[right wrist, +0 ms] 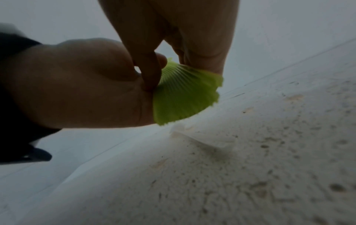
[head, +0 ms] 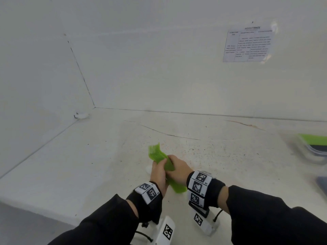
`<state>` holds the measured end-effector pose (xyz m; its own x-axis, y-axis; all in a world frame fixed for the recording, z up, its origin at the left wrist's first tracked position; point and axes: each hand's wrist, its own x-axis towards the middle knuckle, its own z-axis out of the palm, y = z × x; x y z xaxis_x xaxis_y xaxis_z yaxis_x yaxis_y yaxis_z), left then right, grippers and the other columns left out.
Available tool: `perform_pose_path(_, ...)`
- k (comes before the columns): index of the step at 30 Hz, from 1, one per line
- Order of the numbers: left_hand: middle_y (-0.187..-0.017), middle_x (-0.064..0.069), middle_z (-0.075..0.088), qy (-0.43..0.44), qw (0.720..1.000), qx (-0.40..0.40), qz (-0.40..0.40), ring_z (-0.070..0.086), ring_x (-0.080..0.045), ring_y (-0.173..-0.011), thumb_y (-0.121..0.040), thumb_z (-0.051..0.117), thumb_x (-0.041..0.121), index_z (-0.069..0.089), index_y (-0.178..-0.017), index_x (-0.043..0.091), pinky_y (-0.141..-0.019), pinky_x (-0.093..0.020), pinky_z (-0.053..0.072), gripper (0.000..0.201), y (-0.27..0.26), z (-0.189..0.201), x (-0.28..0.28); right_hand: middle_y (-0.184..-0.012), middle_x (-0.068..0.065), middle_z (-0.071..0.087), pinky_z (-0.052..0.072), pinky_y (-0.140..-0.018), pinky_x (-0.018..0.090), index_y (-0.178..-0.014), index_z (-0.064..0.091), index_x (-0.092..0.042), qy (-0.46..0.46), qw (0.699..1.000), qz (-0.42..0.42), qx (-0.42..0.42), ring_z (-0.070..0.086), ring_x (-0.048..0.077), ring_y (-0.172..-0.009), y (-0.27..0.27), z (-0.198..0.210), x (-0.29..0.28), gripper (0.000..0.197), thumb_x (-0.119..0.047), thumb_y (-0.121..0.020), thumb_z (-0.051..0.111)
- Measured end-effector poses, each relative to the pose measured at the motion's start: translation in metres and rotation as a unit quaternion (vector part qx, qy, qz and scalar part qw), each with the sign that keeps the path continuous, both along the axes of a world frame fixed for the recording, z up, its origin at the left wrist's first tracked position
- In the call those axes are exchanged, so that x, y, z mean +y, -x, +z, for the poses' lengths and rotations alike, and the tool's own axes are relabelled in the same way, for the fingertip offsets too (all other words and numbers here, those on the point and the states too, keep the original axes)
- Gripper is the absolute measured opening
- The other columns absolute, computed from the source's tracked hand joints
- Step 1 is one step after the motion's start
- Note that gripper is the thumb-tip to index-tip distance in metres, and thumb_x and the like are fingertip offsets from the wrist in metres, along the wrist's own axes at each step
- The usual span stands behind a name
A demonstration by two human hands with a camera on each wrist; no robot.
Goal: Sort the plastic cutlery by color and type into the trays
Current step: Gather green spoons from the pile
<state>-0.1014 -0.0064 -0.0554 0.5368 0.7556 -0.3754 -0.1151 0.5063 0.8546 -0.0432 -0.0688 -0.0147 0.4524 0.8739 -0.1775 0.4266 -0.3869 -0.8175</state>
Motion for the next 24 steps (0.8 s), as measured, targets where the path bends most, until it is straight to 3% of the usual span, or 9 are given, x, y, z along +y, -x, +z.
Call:
perform_pose_path(4, -0.123, -0.012, 0.059, -0.015, 0.999, 0.001, -0.038, 0.058, -0.023, -0.107, -0.100, 0.034, 0.019, 0.048, -0.129, 0.014, -0.073, -0.034, 0.051, 0.033, -0.006, 0.001, -0.005, -0.117, 0.012, 0.060, 0.049, -0.090, 0.034, -0.129, 0.041, -0.008, 0.000, 1.000, -0.008, 0.003, 0.059, 0.026, -0.105, -0.006, 0.006, -0.008, 0.041, -0.014, -0.090, 0.051)
perform_pose_path(6, -0.124, -0.011, 0.058, -0.025, 0.998, 0.003, -0.060, 0.057, -0.024, -0.109, -0.101, 0.032, 0.020, 0.046, -0.130, 0.015, -0.079, -0.038, 0.053, 0.032, -0.013, 0.004, -0.014, -0.117, 0.013, 0.060, 0.046, -0.086, 0.030, -0.129, 0.041, -0.009, 0.014, 1.000, -0.005, -0.011, 0.058, 0.025, -0.105, -0.014, 0.008, -0.015, 0.041, -0.011, -0.089, 0.050)
perform_pose_path(8, -0.125, -0.013, 0.057, -0.015, 0.997, -0.003, -0.069, 0.056, -0.029, -0.113, -0.101, 0.035, 0.020, 0.044, -0.129, 0.014, -0.090, -0.046, 0.050, 0.030, -0.020, 0.005, -0.023, -0.120, 0.014, 0.057, 0.045, -0.093, 0.033, -0.130, 0.042, -0.010, 0.038, 0.999, 0.013, -0.025, 0.055, 0.027, -0.110, -0.022, 0.008, -0.023, 0.040, -0.009, -0.090, 0.045)
perform_pose_path(10, -0.124, -0.016, 0.058, -0.014, 0.997, -0.001, -0.079, 0.057, -0.032, -0.113, -0.101, 0.036, 0.021, 0.044, -0.127, 0.012, -0.093, -0.051, 0.048, 0.029, -0.028, 0.004, -0.033, -0.126, 0.014, 0.047, 0.040, -0.103, 0.041, -0.132, 0.042, -0.012, 0.068, 0.996, 0.010, -0.060, 0.045, 0.030, -0.120, -0.031, 0.007, -0.031, 0.043, -0.010, -0.090, 0.041)
perform_pose_path(14, -0.121, -0.019, 0.061, -0.037, 0.993, -0.013, -0.112, 0.062, -0.035, -0.106, -0.102, 0.036, 0.020, 0.047, -0.127, 0.012, -0.076, -0.048, 0.055, 0.029, -0.046, 0.002, -0.055, -0.136, 0.011, 0.030, 0.028, -0.111, 0.038, -0.135, 0.045, -0.017, 0.117, 0.983, -0.024, -0.137, 0.027, 0.029, -0.129, -0.056, 0.014, -0.057, 0.043, -0.015, -0.093, 0.038)
perform_pose_path(17, -0.119, -0.023, 0.060, -0.061, 0.990, -0.019, -0.129, 0.063, -0.039, -0.099, -0.100, 0.040, 0.016, 0.047, -0.127, 0.011, -0.067, -0.046, 0.056, 0.028, -0.061, 0.007, -0.078, -0.136, 0.013, 0.032, 0.030, -0.110, 0.038, -0.133, 0.050, -0.017, 0.132, 0.982, -0.029, -0.133, 0.030, 0.031, -0.129, -0.077, 0.019, -0.078, 0.040, -0.024, -0.096, 0.038)
perform_pose_path(20, -0.114, -0.026, 0.060, -0.089, 0.983, -0.021, -0.160, 0.063, -0.034, -0.078, -0.098, 0.044, 0.012, 0.045, -0.125, 0.013, -0.056, -0.038, 0.054, 0.027, -0.079, 0.016, -0.109, -0.132, 0.015, 0.042, 0.049, -0.093, 0.039, -0.132, 0.048, -0.011, 0.085, 0.992, -0.074, -0.063, 0.047, 0.031, -0.117, -0.091, 0.030, -0.103, 0.043, -0.032, -0.096, 0.040)
perform_pose_path(21, -0.110, -0.023, 0.062, -0.095, 0.981, -0.018, -0.166, 0.062, -0.031, -0.074, -0.098, 0.044, 0.013, 0.045, -0.123, 0.017, -0.056, -0.038, 0.055, 0.026, -0.084, 0.019, -0.121, -0.134, 0.013, 0.045, 0.049, -0.090, 0.035, -0.138, 0.042, -0.013, 0.056, 0.993, -0.099, -0.038, 0.050, 0.029, -0.117, -0.095, 0.034, -0.112, 0.049, -0.037, -0.095, 0.042)
perform_pose_path(24, -0.104, -0.002, 0.064, -0.165, 0.967, -0.008, -0.195, 0.064, -0.019, -0.078, -0.099, 0.043, 0.017, 0.038, -0.121, 0.028, -0.070, -0.037, 0.057, 0.025, -0.097, 0.029, -0.156, -0.136, 0.009, 0.049, 0.044, -0.097, 0.034, -0.144, 0.029, -0.015, 0.031, 0.988, -0.150, -0.031, 0.052, 0.026, -0.119, -0.110, 0.048, -0.135, 0.077, -0.060, -0.085, 0.050)
